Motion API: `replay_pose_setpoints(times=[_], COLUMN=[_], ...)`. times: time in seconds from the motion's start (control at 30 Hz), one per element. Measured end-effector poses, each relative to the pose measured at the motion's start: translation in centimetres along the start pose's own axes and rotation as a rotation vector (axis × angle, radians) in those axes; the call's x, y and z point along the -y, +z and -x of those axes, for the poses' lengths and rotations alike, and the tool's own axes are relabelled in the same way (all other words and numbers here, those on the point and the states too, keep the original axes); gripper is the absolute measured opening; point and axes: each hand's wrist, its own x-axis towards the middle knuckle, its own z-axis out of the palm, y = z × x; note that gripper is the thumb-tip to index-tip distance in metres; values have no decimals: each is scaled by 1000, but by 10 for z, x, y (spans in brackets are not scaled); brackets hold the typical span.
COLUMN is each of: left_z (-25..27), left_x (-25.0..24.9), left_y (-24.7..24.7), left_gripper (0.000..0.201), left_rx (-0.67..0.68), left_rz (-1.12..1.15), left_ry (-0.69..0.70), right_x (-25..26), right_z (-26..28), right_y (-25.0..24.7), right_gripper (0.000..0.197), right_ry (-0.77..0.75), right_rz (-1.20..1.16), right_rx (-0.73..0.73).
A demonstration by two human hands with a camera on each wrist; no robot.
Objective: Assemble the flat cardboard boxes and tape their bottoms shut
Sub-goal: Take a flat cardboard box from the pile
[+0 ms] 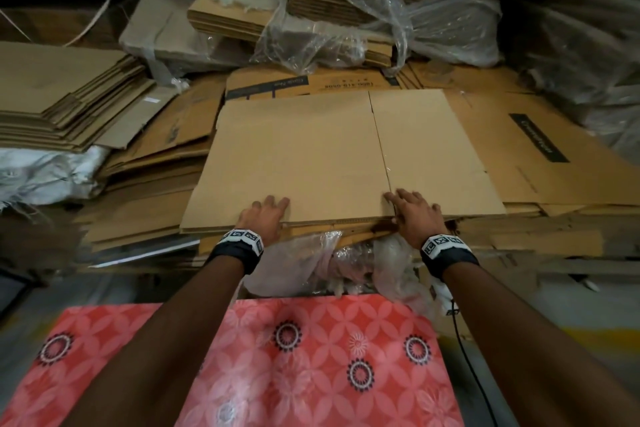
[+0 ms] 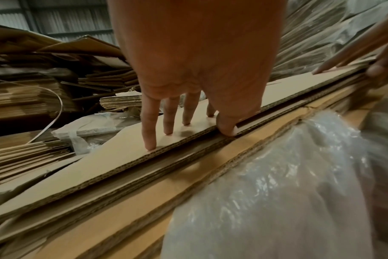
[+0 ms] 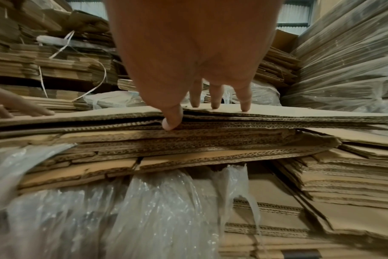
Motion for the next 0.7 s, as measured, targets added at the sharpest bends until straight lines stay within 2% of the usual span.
replay_pose_setpoints(times=[0.23,0.5,0.6,0.7], left_z=[29,103,135,172], left_x=[-4,-22,-35,-51], left_y=[-24,-86,-102,-109], left_gripper=[47,38,34,31], left_rx=[35,-71,-128,-187], left_rz=[79,425,488,572], left_ry=[-15,-44,-3,101], right_x=[4,28,39,53], right_z=[29,99,134,178], right_y=[-17,-58,-70,-81], right_gripper=[53,44,44,44], right_ry=[18,25,8,4], right_rz=[-73,-273,-322,-401], right_rx=[-15,-110,-164,-238])
